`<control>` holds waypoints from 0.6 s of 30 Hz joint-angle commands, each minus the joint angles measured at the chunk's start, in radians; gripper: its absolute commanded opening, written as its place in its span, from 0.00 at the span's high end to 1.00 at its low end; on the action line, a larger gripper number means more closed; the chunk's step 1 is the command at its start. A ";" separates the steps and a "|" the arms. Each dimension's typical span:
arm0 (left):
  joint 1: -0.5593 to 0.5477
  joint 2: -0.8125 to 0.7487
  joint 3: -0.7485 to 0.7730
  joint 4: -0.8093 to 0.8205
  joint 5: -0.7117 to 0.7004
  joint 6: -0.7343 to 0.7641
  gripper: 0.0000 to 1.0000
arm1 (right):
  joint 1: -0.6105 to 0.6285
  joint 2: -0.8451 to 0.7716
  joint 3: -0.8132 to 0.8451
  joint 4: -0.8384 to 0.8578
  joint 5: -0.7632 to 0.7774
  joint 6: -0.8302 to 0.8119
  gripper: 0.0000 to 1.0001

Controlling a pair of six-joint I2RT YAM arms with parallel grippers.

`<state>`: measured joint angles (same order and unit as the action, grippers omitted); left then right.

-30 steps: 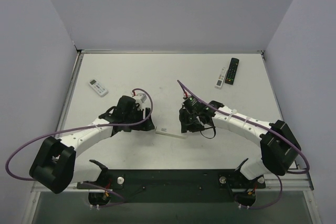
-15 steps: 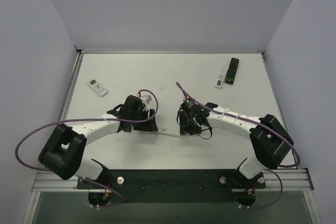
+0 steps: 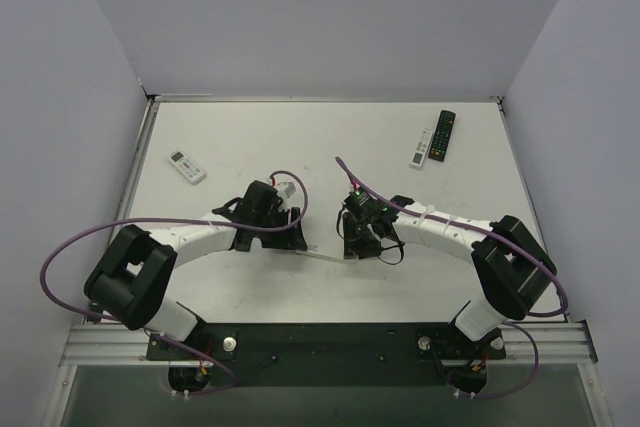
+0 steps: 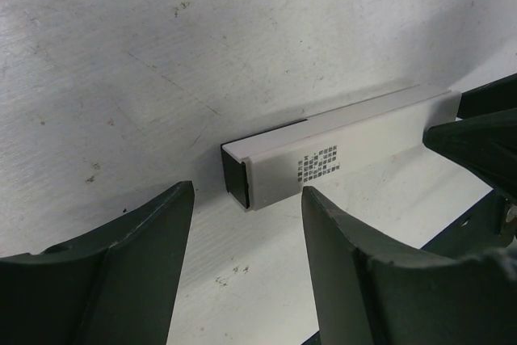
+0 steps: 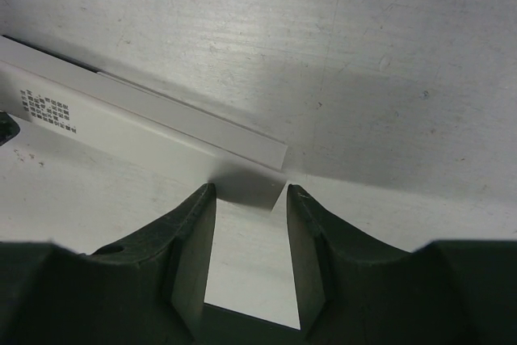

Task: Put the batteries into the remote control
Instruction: Load the battery cover into the remote control.

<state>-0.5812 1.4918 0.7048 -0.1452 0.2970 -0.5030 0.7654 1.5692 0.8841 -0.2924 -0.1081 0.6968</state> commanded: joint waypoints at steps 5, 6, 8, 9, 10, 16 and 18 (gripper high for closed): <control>-0.009 0.044 0.051 0.045 0.022 -0.017 0.44 | -0.005 0.035 -0.005 -0.044 0.013 -0.006 0.65; -0.011 0.047 0.050 0.041 0.022 -0.017 0.45 | -0.005 0.035 -0.004 -0.045 0.015 -0.010 0.65; -0.014 0.058 0.047 0.042 0.030 -0.017 0.52 | -0.005 0.038 -0.002 -0.045 0.015 -0.010 0.66; -0.016 0.061 0.047 0.044 0.033 -0.019 0.53 | -0.005 0.041 0.001 -0.045 0.012 -0.011 0.67; -0.017 0.067 0.047 0.042 0.034 -0.020 0.56 | -0.005 0.043 0.001 -0.045 0.010 -0.013 0.67; -0.023 0.093 0.053 0.045 0.068 -0.028 0.73 | -0.005 0.060 0.026 -0.050 0.005 -0.020 0.76; -0.028 0.096 0.050 0.047 0.077 -0.032 0.76 | -0.003 0.064 0.033 -0.051 0.004 -0.025 0.77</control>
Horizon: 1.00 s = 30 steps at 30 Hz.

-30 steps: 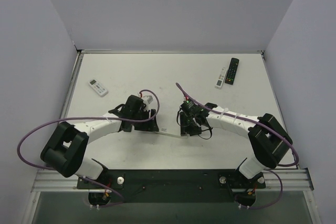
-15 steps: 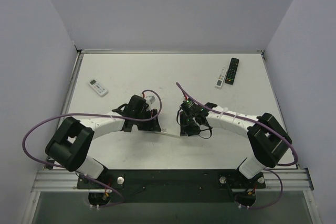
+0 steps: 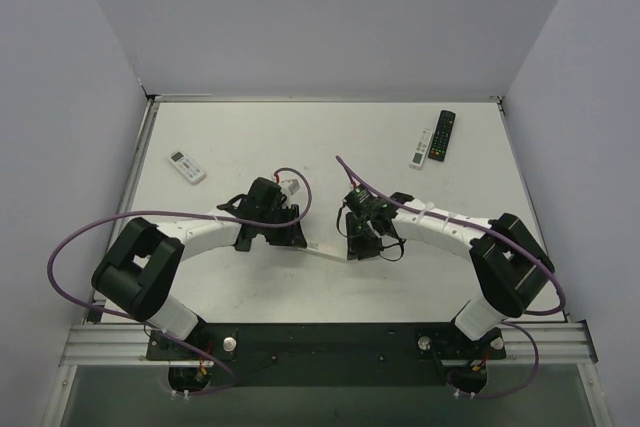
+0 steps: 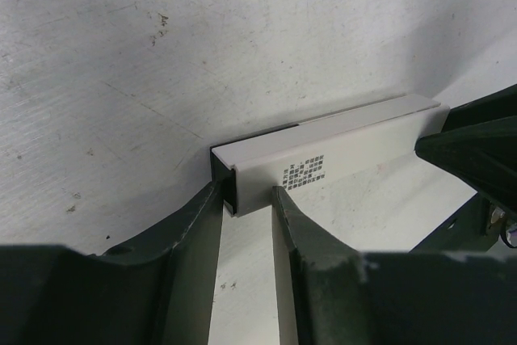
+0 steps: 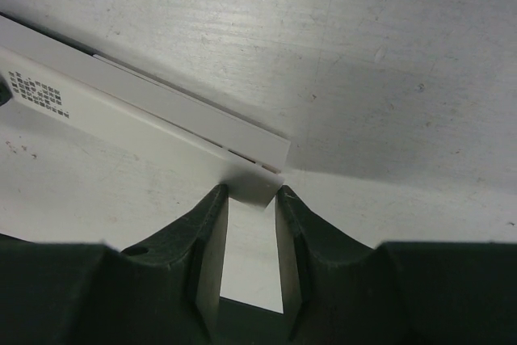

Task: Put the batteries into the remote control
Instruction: Load the battery cover into the remote control.

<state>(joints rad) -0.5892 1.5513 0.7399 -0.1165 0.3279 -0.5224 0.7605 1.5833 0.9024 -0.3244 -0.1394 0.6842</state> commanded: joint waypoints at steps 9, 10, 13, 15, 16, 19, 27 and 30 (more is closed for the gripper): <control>-0.024 0.024 0.009 0.035 0.095 -0.030 0.81 | 0.003 0.093 0.075 -0.005 0.003 -0.025 0.76; -0.023 0.024 0.009 0.038 0.105 -0.031 0.82 | -0.001 0.099 0.079 -0.002 0.001 -0.026 0.76; -0.023 0.021 0.010 0.040 0.114 -0.033 0.82 | -0.013 0.122 0.086 0.015 -0.014 -0.018 0.76; -0.021 0.018 0.009 0.035 0.112 -0.033 0.82 | -0.035 0.132 0.075 0.030 -0.023 -0.017 0.76; -0.021 0.020 0.013 0.029 0.108 -0.033 0.82 | -0.044 0.130 0.060 0.036 -0.031 -0.011 0.76; -0.018 0.024 0.019 0.002 0.077 -0.033 0.82 | -0.081 0.109 0.029 0.047 -0.037 -0.006 0.75; -0.018 0.056 0.050 -0.049 0.040 -0.034 0.72 | -0.107 0.107 0.023 0.025 -0.052 -0.018 0.72; -0.018 0.056 0.056 -0.060 0.033 -0.033 0.71 | -0.105 0.103 0.027 0.002 -0.026 -0.023 0.69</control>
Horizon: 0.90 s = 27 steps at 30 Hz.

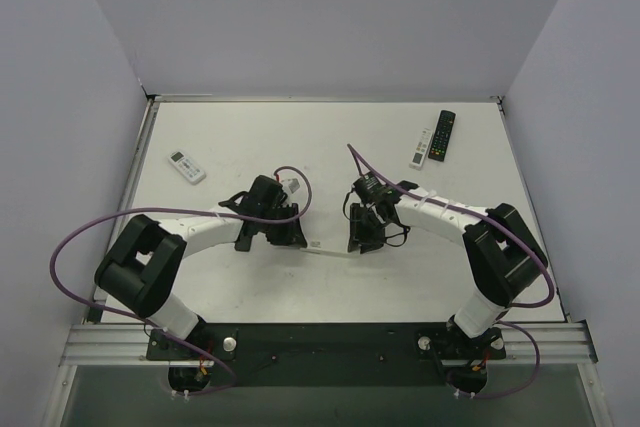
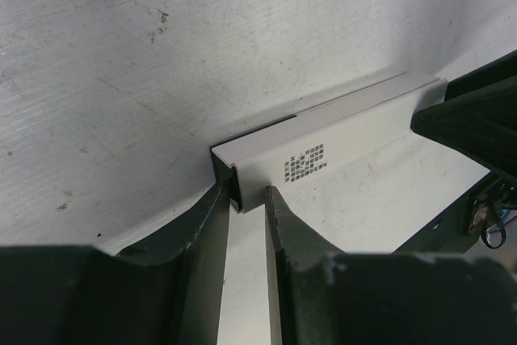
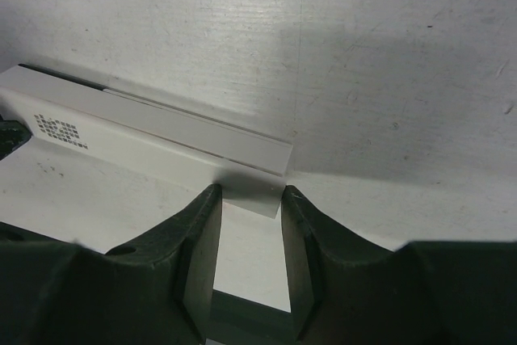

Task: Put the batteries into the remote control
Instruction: Load the battery cover into the remote control.

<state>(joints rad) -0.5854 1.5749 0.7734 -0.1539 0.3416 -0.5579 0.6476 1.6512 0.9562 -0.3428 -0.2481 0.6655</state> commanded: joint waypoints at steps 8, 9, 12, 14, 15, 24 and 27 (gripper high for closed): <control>-0.022 0.039 0.037 -0.053 -0.004 0.004 0.63 | 0.018 -0.017 0.010 -0.068 0.204 -0.020 0.65; -0.022 0.042 0.038 -0.055 -0.006 0.004 0.62 | 0.018 -0.016 0.016 -0.073 0.207 -0.021 0.65; -0.022 0.051 0.044 -0.059 -0.007 0.004 0.58 | 0.026 -0.011 0.022 -0.087 0.217 -0.027 0.65; -0.022 0.053 0.049 -0.061 -0.009 0.004 0.57 | 0.029 -0.013 0.023 -0.087 0.225 -0.026 0.64; -0.022 0.054 0.049 -0.062 -0.009 0.004 0.57 | 0.029 -0.013 0.023 -0.088 0.227 -0.024 0.64; -0.022 0.057 0.050 -0.062 -0.007 0.006 0.57 | 0.030 0.012 0.024 -0.087 0.225 -0.033 0.73; -0.022 0.056 0.052 -0.059 -0.003 0.006 0.58 | 0.029 0.027 0.019 -0.081 0.211 -0.033 0.81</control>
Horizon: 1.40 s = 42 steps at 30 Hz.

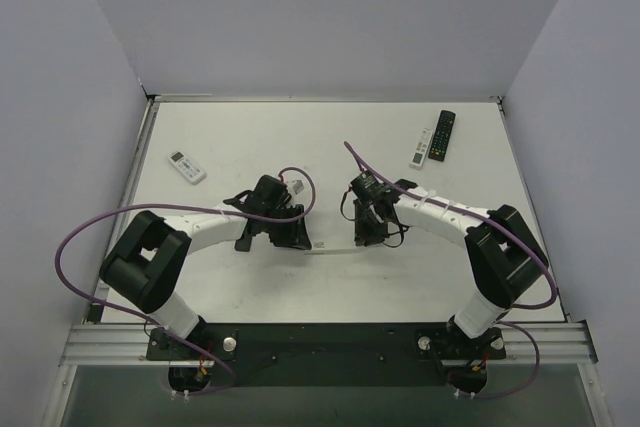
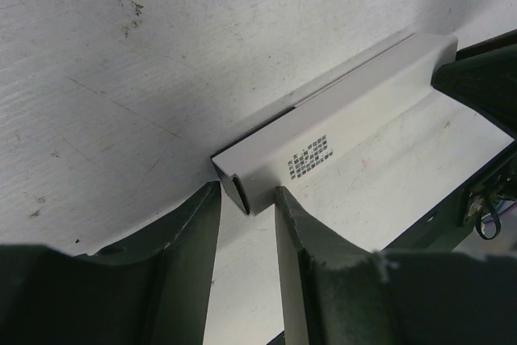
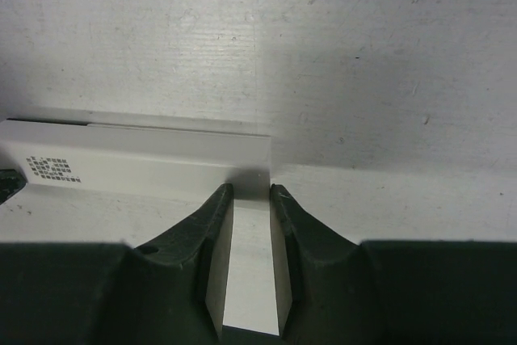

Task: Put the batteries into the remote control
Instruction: Load the battery cover into the remote control.

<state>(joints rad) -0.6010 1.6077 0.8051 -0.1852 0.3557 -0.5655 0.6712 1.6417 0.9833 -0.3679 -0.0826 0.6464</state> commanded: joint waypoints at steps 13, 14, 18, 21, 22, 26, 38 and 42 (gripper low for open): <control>-0.008 0.017 0.017 0.050 0.097 -0.011 0.70 | 0.031 0.093 0.018 0.009 -0.065 -0.001 0.88; -0.008 0.015 0.016 0.058 0.103 -0.013 0.71 | 0.033 0.096 0.021 0.021 -0.090 0.004 0.88; -0.006 0.014 0.008 0.089 0.138 -0.025 0.72 | 0.042 0.093 0.026 0.073 -0.146 0.007 0.84; -0.006 0.012 -0.001 0.119 0.164 -0.034 0.87 | 0.056 0.095 0.037 0.098 -0.178 -0.005 0.81; -0.005 0.014 -0.003 0.125 0.170 -0.034 0.91 | 0.059 0.096 0.038 0.099 -0.181 -0.007 0.81; 0.000 0.012 -0.017 0.164 0.198 -0.042 0.91 | 0.059 0.099 0.034 0.110 -0.192 -0.013 0.80; 0.061 -0.038 -0.063 0.081 0.042 -0.002 0.83 | -0.025 -0.157 0.005 0.034 0.065 -0.065 0.43; 0.090 -0.069 -0.069 0.098 0.023 -0.017 0.67 | -0.064 -0.302 -0.001 0.023 0.132 -0.114 0.30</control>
<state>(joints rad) -0.5426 1.5841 0.7490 -0.1078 0.4343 -0.5964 0.6456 1.4982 0.9836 -0.3321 -0.0643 0.5846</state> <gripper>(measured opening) 0.245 0.649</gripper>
